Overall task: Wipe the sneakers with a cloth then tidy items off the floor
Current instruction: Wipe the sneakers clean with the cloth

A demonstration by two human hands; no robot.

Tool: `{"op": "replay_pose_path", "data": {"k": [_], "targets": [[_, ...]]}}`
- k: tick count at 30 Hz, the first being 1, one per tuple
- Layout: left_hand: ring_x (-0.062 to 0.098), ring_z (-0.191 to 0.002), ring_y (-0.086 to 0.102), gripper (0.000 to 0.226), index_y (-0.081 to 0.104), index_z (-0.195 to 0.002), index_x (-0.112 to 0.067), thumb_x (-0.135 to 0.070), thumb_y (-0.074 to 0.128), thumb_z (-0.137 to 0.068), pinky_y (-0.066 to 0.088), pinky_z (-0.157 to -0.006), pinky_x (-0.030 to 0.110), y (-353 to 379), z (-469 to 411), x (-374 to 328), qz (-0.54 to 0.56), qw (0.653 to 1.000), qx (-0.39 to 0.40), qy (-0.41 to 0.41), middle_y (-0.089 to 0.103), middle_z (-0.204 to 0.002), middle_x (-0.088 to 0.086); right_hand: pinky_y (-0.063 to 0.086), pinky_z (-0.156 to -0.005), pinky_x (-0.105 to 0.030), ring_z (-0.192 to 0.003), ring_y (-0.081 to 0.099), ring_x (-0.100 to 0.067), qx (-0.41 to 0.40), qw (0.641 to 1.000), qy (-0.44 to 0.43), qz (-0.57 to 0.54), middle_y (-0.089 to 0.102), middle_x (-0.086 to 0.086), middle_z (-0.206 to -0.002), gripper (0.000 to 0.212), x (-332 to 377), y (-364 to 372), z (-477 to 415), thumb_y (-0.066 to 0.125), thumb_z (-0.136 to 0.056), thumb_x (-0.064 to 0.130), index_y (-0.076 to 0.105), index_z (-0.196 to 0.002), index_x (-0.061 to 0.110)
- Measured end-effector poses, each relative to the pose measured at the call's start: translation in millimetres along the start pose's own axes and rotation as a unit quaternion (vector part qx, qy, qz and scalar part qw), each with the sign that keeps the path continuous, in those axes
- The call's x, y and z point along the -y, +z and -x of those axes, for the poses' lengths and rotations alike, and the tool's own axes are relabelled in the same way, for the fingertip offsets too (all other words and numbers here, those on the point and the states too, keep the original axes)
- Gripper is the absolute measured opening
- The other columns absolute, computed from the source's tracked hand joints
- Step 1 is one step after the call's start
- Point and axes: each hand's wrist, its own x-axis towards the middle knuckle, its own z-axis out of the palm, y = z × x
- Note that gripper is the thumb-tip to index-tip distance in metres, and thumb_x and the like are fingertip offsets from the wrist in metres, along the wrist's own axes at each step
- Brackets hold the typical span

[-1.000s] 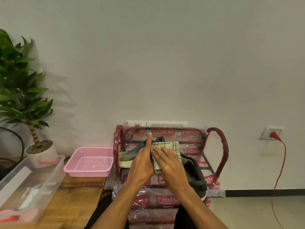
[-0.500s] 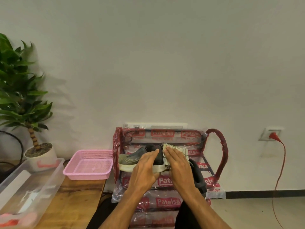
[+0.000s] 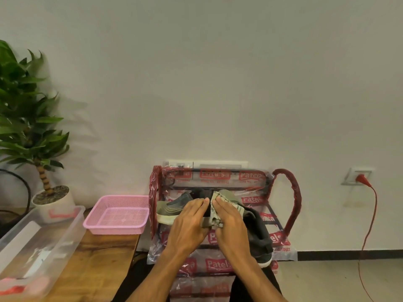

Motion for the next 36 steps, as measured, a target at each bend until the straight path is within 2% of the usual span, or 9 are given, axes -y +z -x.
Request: {"op": "replay_pose_path", "data": {"k": [2,5,7,9,15,21,29,33,36], "targets": [[0.019,-0.118,0.055,0.078,0.056,-0.132,-0.008,-0.016,0.088,-0.061,0.053,-0.091,0.029,0,3,1,0.0,1.0,-0.001,0.003,0.06,-0.126,0.004,0.028,-0.112,-0.024,-0.131,0.046,-0.011,0.003,1.0,-0.024,0.009,0.055,0.003,-0.138,0.075,-3,-1,10,0.065,-0.066,-0.014,0.058,-0.134,0.017],[0.022,-0.118,0.055,0.076,0.057,-0.132,-0.015,-0.023,0.089,-0.064,0.058,-0.081,0.032,-2,8,3,-0.003,1.0,-0.004,0.004,0.058,-0.128,0.007,0.042,-0.106,-0.024,-0.122,0.052,-0.005,0.012,0.998,0.057,-0.031,0.06,0.011,-0.13,0.063,-6,-12,-2,0.057,-0.077,-0.008,0.062,-0.129,0.026],[0.023,-0.12,0.055,0.073,0.056,-0.134,-0.018,-0.026,0.087,-0.068,0.058,-0.08,0.033,-6,10,5,0.012,1.0,-0.012,-0.01,0.056,-0.13,0.008,0.055,-0.078,-0.025,-0.092,0.064,-0.006,0.007,0.991,0.116,-0.066,0.068,0.012,-0.1,0.036,-5,-19,-19,0.054,-0.087,0.002,0.067,-0.105,0.031],[0.021,-0.12,0.055,0.075,0.053,-0.136,-0.019,-0.027,0.086,-0.069,0.059,-0.08,0.032,-12,9,7,0.024,0.999,-0.02,-0.016,0.054,-0.131,0.007,0.049,-0.058,-0.025,-0.069,0.06,-0.008,-0.006,0.986,0.138,-0.09,0.064,0.008,-0.074,0.023,-2,-24,-34,0.052,-0.091,0.008,0.062,-0.079,0.025],[0.02,-0.114,0.058,0.084,0.044,-0.141,-0.023,-0.023,0.087,-0.069,0.059,-0.077,0.03,-18,9,3,0.037,0.999,-0.028,-0.017,0.053,-0.13,0.007,0.045,-0.057,-0.04,-0.059,0.054,-0.015,0.101,0.981,0.149,-0.071,0.06,-0.002,-0.065,0.03,16,-36,-49,0.048,-0.076,-0.009,0.052,-0.059,0.015],[0.032,-0.111,0.06,0.078,0.049,-0.131,-0.03,-0.022,0.089,-0.065,0.056,-0.078,0.034,-12,0,-6,0.017,0.998,-0.041,-0.05,0.054,-0.127,0.017,0.035,-0.047,-0.025,-0.051,0.047,-0.011,0.081,0.988,0.124,-0.049,0.055,0.001,-0.056,0.034,28,-53,-49,0.048,-0.079,-0.007,0.05,-0.056,0.019],[0.02,-0.113,0.054,0.085,0.033,-0.133,-0.021,-0.035,0.081,-0.064,0.051,-0.09,0.033,-21,-4,0,-0.006,0.997,-0.028,-0.078,0.05,-0.128,0.004,0.052,-0.06,-0.037,-0.067,0.055,-0.008,0.072,0.997,0.02,-0.012,0.059,0.012,-0.071,0.029,44,-45,-35,0.052,-0.081,-0.002,0.06,-0.078,0.026],[0.018,-0.109,0.058,0.085,0.039,-0.134,-0.017,-0.039,0.084,-0.065,0.051,-0.087,0.029,-22,-2,-3,0.011,0.997,-0.016,-0.076,0.054,-0.127,0.003,0.045,-0.101,-0.031,-0.116,0.054,-0.016,0.097,0.993,-0.033,0.065,0.064,0.003,-0.122,0.054,48,-44,-19,0.057,-0.078,-0.007,0.063,-0.125,0.019],[0.021,-0.105,0.061,0.089,0.045,-0.132,-0.015,-0.04,0.089,-0.059,0.053,-0.084,0.029,-20,10,-5,-0.027,0.998,0.0,-0.054,0.058,-0.121,0.007,0.042,-0.102,-0.03,-0.119,0.053,-0.019,0.096,0.986,-0.043,0.133,0.062,-0.001,-0.125,0.048,40,-36,-27,0.061,-0.082,-0.002,0.061,-0.127,0.015]]}}
